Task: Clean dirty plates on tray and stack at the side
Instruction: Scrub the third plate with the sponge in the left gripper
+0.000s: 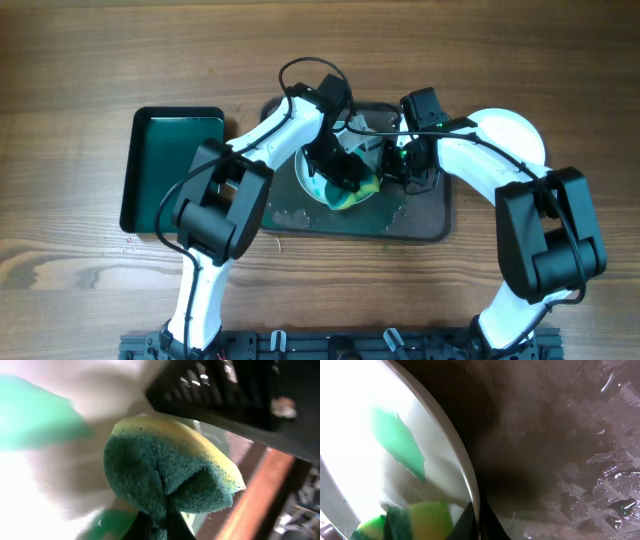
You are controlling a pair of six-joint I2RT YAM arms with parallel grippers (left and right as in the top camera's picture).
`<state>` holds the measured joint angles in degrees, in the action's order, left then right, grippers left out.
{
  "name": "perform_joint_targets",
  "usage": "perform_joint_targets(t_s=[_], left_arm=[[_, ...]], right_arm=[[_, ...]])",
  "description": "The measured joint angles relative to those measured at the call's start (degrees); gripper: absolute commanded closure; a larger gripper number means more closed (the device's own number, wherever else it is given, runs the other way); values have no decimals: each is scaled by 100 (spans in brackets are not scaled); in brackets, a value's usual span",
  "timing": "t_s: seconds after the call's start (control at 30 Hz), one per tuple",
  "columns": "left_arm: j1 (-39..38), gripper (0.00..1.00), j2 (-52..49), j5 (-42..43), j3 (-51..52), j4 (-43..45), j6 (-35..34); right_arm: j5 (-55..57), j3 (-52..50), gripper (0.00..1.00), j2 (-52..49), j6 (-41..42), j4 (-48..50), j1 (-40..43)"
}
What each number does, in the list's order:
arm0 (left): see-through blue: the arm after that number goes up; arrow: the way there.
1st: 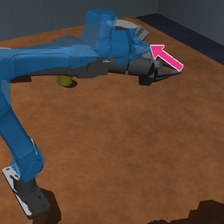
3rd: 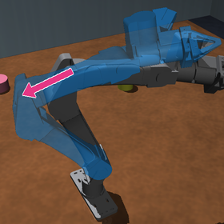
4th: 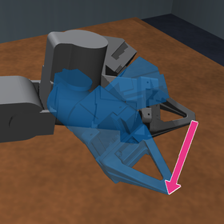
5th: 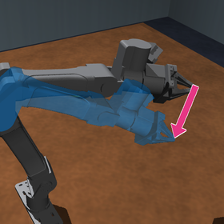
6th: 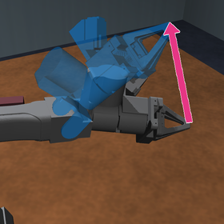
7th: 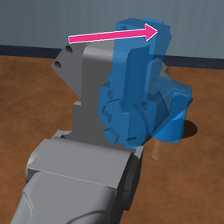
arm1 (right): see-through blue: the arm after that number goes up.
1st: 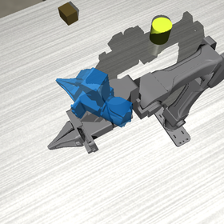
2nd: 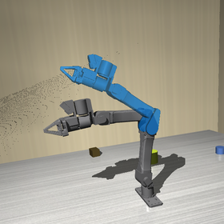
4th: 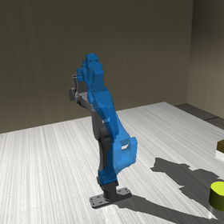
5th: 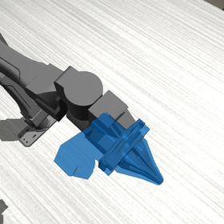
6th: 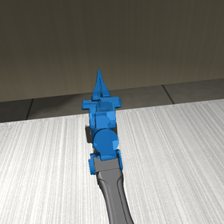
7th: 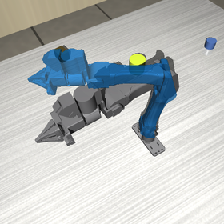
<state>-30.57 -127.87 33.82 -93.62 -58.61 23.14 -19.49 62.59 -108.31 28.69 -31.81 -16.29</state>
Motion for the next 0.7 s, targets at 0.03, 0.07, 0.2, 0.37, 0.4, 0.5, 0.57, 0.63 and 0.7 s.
perform_joint_targets(t_s=[0.03, 0.07, 0.2, 0.37, 0.4, 0.5, 0.57, 0.63, 0.7], left_arm=[[26, 96, -2, -179, 11, 162, -131], [74, 96, 0, -435, 17, 350, -474], [208, 96, 59, -1416, -15, 505, -2708], [203, 96, 195, -3287, -107, 293, -3928], [197, 96, 199, -3703, -111, 289, -4046], [35, 96, 199, -4575, -109, 264, -4428], [-76, 96, 195, -4846, -98, 258, -4546], [-170, 96, 188, -4918, -87, 258, -4621], [-201, 96, 188, -4478, -87, 267, -4529]], right_arm=[[0, 0, 96, 0, 0, 0, 0], [0, 0, 96, 0, 0, 0, 0], [-13, 0, 96, -11, 2, 87, -17], [-24, 0, 96, -11, 2, 96, -17], [-24, 0, 96, -11, 2, 96, -17], [-50, 0, 96, -11, 4, 116, -26], [-52, 0, 96, -11, 4, 122, -33], [-59, 0, 96, -11, 4, 120, -33], [-42, 0, 96, -11, 4, 59, -26]])
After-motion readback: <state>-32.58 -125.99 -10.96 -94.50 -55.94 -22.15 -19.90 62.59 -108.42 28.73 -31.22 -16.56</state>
